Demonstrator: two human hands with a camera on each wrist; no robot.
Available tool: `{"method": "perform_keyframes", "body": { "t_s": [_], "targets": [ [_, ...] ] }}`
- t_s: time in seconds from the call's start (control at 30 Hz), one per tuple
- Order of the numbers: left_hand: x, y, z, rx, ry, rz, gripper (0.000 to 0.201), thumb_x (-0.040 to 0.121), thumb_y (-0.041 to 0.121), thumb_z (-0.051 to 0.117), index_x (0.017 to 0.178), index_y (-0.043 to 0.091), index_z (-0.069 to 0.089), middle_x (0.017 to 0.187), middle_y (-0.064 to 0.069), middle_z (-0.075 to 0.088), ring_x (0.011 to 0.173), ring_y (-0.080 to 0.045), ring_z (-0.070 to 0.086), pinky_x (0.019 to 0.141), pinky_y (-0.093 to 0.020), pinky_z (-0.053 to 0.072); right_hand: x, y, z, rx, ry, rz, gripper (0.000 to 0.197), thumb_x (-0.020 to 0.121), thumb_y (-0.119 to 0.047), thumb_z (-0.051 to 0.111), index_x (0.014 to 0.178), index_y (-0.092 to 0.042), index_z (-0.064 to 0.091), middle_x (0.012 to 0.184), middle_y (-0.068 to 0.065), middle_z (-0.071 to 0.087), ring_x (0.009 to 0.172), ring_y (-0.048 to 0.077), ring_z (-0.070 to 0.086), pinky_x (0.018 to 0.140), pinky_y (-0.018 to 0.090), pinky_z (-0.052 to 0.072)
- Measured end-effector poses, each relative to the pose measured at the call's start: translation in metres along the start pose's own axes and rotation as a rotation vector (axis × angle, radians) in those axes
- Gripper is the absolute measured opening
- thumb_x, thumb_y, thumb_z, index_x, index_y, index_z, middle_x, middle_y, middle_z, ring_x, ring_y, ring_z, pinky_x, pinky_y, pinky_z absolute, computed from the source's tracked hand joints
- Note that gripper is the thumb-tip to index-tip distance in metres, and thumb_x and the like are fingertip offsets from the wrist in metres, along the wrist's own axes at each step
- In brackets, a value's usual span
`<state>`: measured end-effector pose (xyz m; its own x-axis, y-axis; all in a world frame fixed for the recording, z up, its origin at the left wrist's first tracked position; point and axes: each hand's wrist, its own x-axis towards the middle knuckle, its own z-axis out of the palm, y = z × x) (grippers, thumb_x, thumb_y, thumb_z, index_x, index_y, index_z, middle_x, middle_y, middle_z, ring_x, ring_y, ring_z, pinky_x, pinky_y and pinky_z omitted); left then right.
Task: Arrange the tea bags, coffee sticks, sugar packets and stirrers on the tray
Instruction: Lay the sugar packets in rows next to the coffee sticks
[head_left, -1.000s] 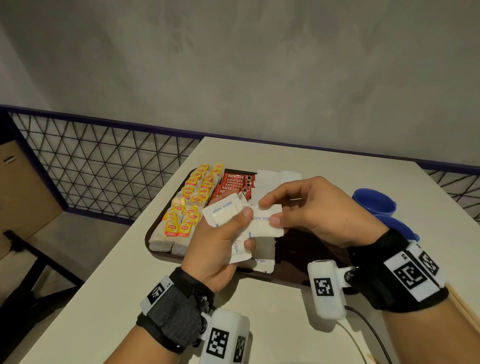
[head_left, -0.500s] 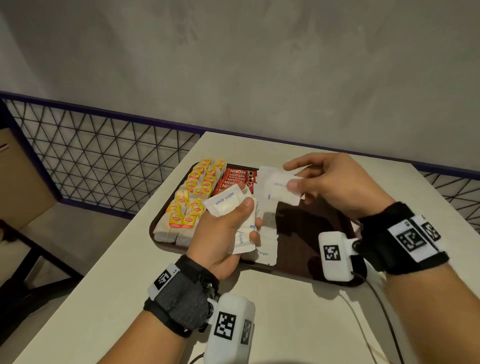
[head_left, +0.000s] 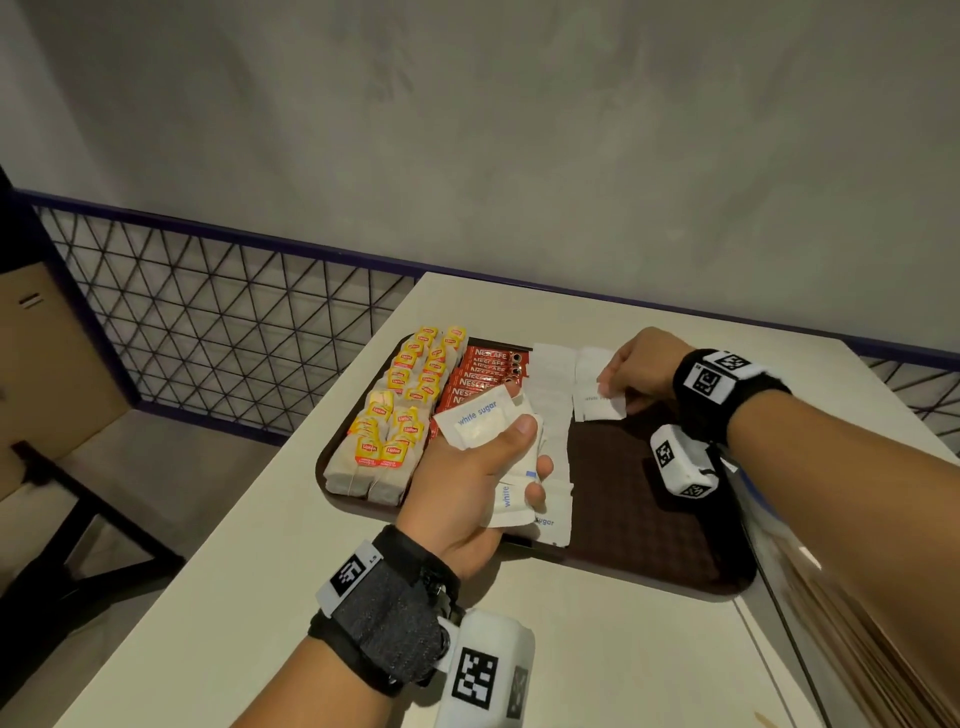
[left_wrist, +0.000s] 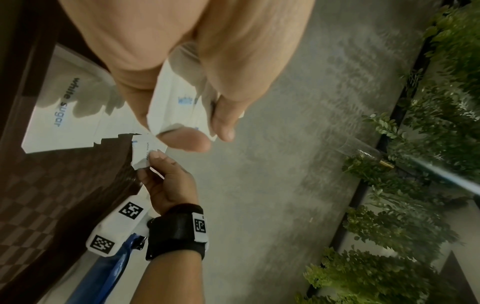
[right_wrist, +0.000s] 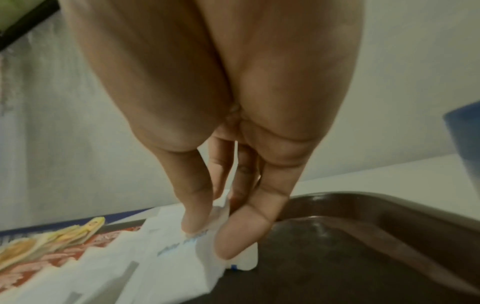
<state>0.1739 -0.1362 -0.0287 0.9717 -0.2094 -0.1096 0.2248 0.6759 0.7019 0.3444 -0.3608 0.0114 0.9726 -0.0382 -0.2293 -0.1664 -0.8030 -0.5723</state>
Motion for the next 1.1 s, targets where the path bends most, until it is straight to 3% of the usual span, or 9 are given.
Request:
{"method": "perform_keyframes", "body": {
  "t_s": [0.13, 0.23, 0.4, 0.53, 0.67, 0.77, 0.9, 1.0, 1.1],
  "targets": [
    [0.0, 0.001, -0.002, 0.007, 0.021, -0.003, 0.042, 0.09, 0.011, 0.073, 0.128, 0.027, 0.064, 0.107, -0.021, 0.058, 0.063, -0.023, 0.063, 0.063, -0.036, 0.047, 0.013, -0.003, -0.002, -0.073, 0.029, 0.038, 0.021, 0.077, -0.007, 0.085, 0.096, -0.003, 0.077, 0.085, 0.013, 0.077, 0.072, 0.026, 0.078, 0.062, 0.036, 0.065],
    [0.0, 0.001, 0.0, 0.0, 0.031, -0.013, 0.042, 0.088, 0.014, 0.075, 0.127, 0.026, 0.064, 0.105, -0.021, 0.058, 0.061, -0.023, 0.062, 0.061, -0.034, 0.047, 0.017, -0.002, -0.003, -0.096, 0.027, 0.063, 0.023, 0.078, -0.01, 0.087, 0.096, -0.003, 0.075, 0.09, 0.016, 0.076, 0.075, 0.029, 0.078, 0.065, 0.04, 0.066],
    [0.001, 0.001, 0.001, -0.034, 0.034, -0.08, 0.045, 0.082, 0.022, 0.082, 0.125, 0.025, 0.07, 0.104, -0.02, 0.058, 0.072, -0.028, 0.063, 0.055, -0.031, 0.049, 0.019, -0.006, -0.001, -0.123, 0.035, 0.088, 0.026, 0.081, -0.014, 0.087, 0.092, 0.005, 0.073, 0.082, 0.017, 0.075, 0.062, 0.025, 0.074, 0.047, 0.025, 0.056],
    [0.0, 0.003, 0.002, -0.055, 0.033, -0.102, 0.045, 0.084, 0.026, 0.081, 0.127, 0.026, 0.069, 0.108, -0.021, 0.056, 0.069, -0.028, 0.064, 0.054, -0.031, 0.05, 0.018, -0.007, 0.002, -0.199, 0.031, 0.083, 0.038, 0.079, -0.025, 0.089, 0.098, 0.006, 0.077, 0.088, 0.021, 0.078, 0.081, 0.035, 0.077, 0.08, 0.048, 0.065],
    [-0.001, 0.005, 0.004, -0.081, 0.041, -0.113, 0.042, 0.082, 0.027, 0.08, 0.123, 0.02, 0.073, 0.106, -0.02, 0.058, 0.075, -0.031, 0.065, 0.049, -0.029, 0.051, 0.01, -0.013, -0.002, -0.28, 0.075, 0.072, 0.044, 0.083, -0.033, 0.085, 0.103, 0.005, 0.076, 0.092, 0.02, 0.077, 0.075, 0.031, 0.07, 0.083, 0.045, 0.064],
    [-0.003, 0.007, 0.007, -0.124, 0.0, -0.135, 0.033, 0.087, 0.026, 0.073, 0.118, 0.012, 0.073, 0.102, -0.02, 0.059, 0.075, -0.031, 0.064, 0.049, -0.028, 0.051, -0.004, -0.026, -0.016, -0.189, 0.114, 0.058, 0.04, 0.089, -0.032, 0.081, 0.104, 0.004, 0.072, 0.08, 0.016, 0.071, 0.068, 0.03, 0.064, 0.067, 0.041, 0.062],
    [-0.004, 0.008, 0.005, -0.252, -0.082, -0.154, 0.044, 0.085, 0.015, 0.051, 0.125, 0.012, 0.069, 0.104, -0.022, 0.065, 0.08, -0.038, 0.061, 0.054, -0.033, 0.054, -0.046, -0.049, -0.027, 0.047, 0.155, -0.129, 0.02, 0.094, -0.028, 0.074, 0.097, -0.009, 0.072, 0.099, 0.007, 0.074, 0.079, 0.021, 0.068, 0.058, 0.031, 0.055],
    [-0.006, 0.009, 0.005, -0.265, -0.123, -0.156, 0.052, 0.081, 0.014, 0.045, 0.128, 0.014, 0.069, 0.11, -0.025, 0.068, 0.083, -0.042, 0.063, 0.057, -0.036, 0.056, -0.097, -0.057, -0.018, 0.178, 0.09, -0.278, 0.009, 0.093, -0.028, 0.074, 0.094, -0.019, 0.076, 0.092, -0.007, 0.075, 0.08, 0.014, 0.069, 0.063, 0.029, 0.058],
    [-0.006, 0.008, 0.007, -0.2, -0.12, -0.133, 0.043, 0.093, 0.011, 0.042, 0.131, 0.01, 0.063, 0.112, -0.028, 0.071, 0.086, -0.043, 0.066, 0.055, -0.036, 0.058, -0.138, -0.052, -0.001, 0.211, 0.027, -0.413, 0.006, 0.09, -0.031, 0.078, 0.094, -0.027, 0.077, 0.091, -0.006, 0.076, 0.073, 0.009, 0.067, 0.064, 0.027, 0.059]
  ]
}}
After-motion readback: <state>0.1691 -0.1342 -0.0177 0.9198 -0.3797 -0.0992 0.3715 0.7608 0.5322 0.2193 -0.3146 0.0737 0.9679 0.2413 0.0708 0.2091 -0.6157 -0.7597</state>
